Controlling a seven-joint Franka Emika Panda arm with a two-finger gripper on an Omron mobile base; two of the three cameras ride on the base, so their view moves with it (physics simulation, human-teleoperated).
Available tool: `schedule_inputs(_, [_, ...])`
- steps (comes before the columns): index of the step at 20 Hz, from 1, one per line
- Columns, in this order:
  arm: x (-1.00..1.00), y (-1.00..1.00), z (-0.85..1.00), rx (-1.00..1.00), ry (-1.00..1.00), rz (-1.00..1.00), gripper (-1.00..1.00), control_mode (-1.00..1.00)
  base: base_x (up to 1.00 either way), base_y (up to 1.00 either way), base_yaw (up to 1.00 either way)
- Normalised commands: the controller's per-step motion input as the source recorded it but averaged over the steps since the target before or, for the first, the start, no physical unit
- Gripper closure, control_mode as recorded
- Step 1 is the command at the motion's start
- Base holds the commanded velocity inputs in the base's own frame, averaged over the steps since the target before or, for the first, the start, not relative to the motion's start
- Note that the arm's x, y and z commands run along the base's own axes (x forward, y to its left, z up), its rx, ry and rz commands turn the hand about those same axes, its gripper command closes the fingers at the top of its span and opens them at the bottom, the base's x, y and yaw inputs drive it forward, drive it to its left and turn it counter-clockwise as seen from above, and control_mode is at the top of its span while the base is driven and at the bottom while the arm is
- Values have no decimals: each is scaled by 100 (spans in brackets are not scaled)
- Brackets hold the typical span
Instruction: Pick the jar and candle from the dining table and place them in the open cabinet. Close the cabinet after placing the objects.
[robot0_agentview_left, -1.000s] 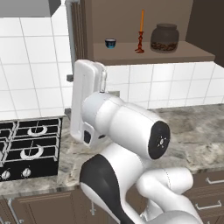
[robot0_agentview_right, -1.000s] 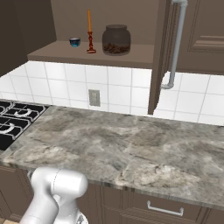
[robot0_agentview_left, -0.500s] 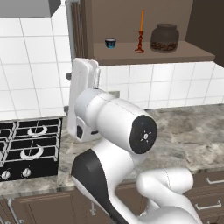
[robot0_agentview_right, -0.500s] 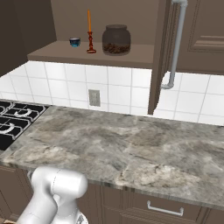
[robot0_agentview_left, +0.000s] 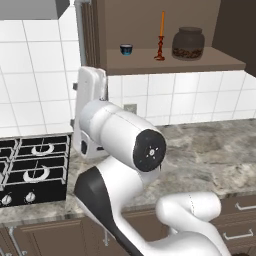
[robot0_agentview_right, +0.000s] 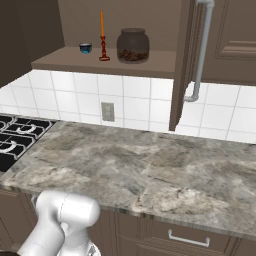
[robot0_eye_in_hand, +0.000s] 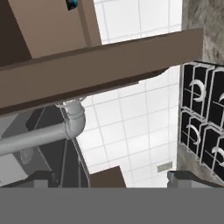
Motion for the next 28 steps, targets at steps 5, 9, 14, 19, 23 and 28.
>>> schedule_inputs(5, [29,7,-3,0,1,-4,-100,-100,0,0,0])
schedule_inputs(9, [32,9,-2,0,3,-7,-100,-100,0,0,0])
schedule_inputs(14, [25,14,-7,-1,0,-7,-100,-100,0,0,0])
schedule_inputs(19, [10,3,0,0,0,-5,-100,-100,0,0,0])
schedule_inputs(23, [0,-7,0,0,0,-8,-100,-100,0,0,0])
schedule_inputs(28, [1,-24,1,0,0,-13,-100,-100,0,0,0])
